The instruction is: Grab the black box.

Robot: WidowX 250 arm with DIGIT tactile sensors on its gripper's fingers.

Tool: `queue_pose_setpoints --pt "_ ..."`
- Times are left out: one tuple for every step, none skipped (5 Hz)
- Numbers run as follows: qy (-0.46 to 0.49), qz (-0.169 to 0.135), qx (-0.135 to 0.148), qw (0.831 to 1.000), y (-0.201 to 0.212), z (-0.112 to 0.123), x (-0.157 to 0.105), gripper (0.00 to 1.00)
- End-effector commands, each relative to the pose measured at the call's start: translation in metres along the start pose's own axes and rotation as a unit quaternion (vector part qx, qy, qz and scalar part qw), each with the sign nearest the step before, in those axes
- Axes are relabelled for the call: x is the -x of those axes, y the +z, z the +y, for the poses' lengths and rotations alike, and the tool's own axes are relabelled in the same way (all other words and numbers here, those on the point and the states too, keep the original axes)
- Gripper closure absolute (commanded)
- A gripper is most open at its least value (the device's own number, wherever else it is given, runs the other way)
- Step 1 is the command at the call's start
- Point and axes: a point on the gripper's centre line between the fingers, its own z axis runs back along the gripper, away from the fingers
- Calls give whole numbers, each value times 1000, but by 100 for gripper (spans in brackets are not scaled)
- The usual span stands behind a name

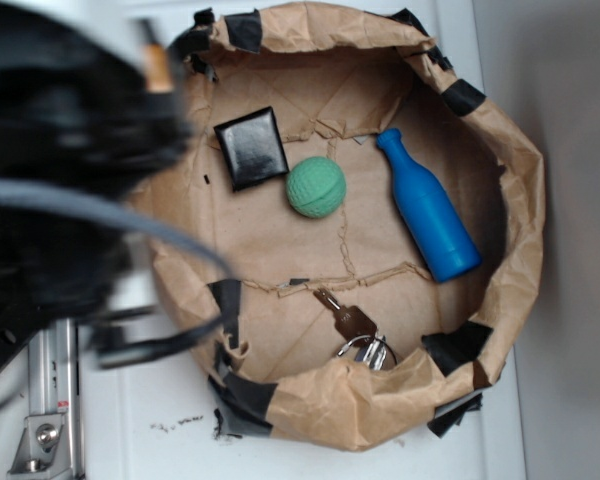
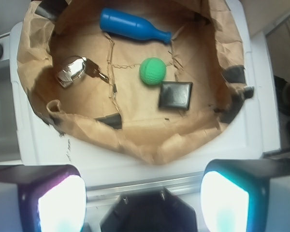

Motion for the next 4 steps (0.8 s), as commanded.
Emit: queue_pose_setpoints --pt "-1 -34 16 999 -57 15 -44 0" --pt "-1 -21 -9 1000 -91 21 -46 0" --pt "-40 -6 -27 999 -107 23 -42 0" --pt "-40 -6 -27 999 -107 23 -42 0"
